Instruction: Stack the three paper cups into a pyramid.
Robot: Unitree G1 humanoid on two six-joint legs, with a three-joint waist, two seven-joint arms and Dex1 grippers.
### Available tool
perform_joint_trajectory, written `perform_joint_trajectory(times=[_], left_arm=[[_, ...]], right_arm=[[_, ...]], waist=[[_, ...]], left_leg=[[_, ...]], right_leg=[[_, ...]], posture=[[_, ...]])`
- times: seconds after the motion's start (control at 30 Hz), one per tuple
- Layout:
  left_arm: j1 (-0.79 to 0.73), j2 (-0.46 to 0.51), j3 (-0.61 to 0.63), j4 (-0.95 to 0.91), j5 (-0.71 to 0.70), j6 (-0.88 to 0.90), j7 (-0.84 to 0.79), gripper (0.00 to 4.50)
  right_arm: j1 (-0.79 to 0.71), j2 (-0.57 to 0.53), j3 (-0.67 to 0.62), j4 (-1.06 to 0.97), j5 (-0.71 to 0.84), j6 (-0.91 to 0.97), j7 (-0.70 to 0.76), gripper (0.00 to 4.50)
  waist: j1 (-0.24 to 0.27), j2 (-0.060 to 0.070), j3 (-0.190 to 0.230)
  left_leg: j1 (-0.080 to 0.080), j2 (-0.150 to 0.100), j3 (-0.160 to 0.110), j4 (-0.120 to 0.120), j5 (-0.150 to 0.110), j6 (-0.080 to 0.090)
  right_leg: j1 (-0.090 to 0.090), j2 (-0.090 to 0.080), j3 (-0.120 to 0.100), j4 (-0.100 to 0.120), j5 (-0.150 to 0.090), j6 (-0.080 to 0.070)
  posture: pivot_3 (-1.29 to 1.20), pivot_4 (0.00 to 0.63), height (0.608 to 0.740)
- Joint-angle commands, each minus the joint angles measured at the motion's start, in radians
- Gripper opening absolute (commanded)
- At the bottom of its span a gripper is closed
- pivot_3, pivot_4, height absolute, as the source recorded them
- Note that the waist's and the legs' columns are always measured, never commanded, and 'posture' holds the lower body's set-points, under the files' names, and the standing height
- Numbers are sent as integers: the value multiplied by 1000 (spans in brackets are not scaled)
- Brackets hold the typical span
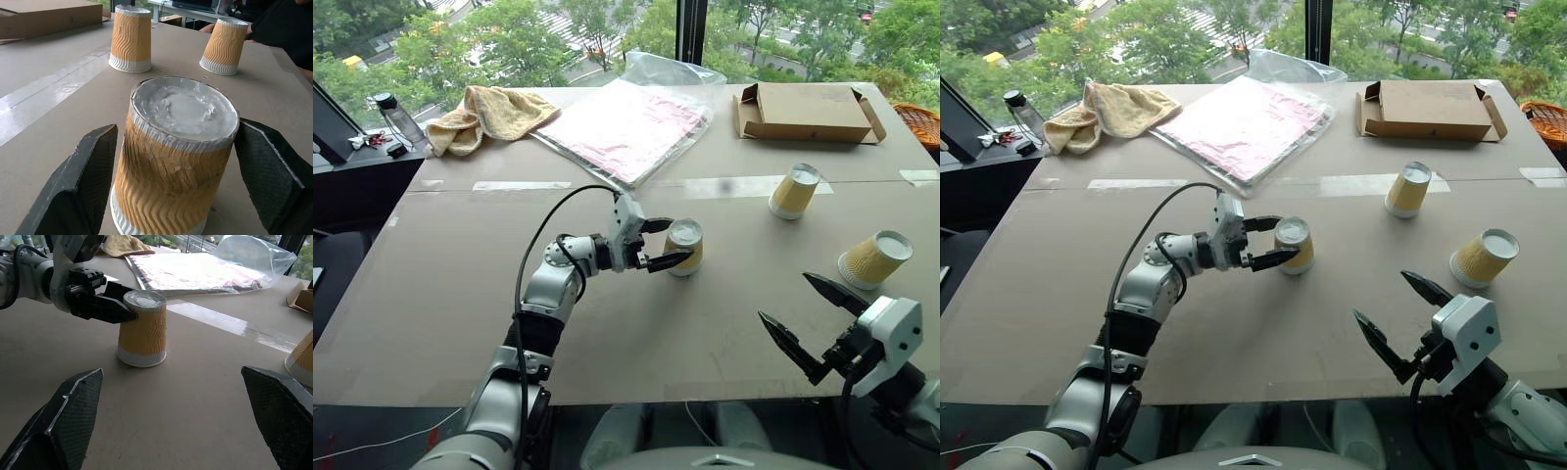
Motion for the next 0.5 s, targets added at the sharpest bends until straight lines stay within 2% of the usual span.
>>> perform_joint_trajectory(times=[0.03, 0.3, 0.43, 0.5], left_arm=[[18, 25, 57, -75, -52, 46, 9, 4459], [134, 201, 176, -353, -312, 327, -105, 4459], [221, 327, 173, -532, -443, 445, -239, 4459], [223, 357, 181, -583, -498, 497, -246, 4459]], right_arm=[[-21, 32, -67, -34, -4, -40, -48, 4500], [-109, 53, -322, 68, 68, 49, -194, 4500], [-183, 10, -346, 147, 18, 109, -243, 4500], [-239, -13, -331, 190, 27, 159, -260, 4500]], waist=[[-2, 0, 0], [-16, 0, 0], [-20, 1, 0], [-21, 1, 0]], left_leg=[[0, 0, 0, 0, 0, 0], [0, 0, 0, 0, 0, 0], [0, 0, 1, -1, 0, 0], [1, 0, 1, -1, 0, 0]], right_leg=[[0, 0, 0, 0, 0, 0], [-1, 0, 2, 2, 0, 0], [-1, 0, 2, 2, 0, 0], [-1, 0, 3, 2, 0, 0]], posture=[[0, 150, 740], [0, 150, 740], [0, 150, 740], [0, 150, 740]])
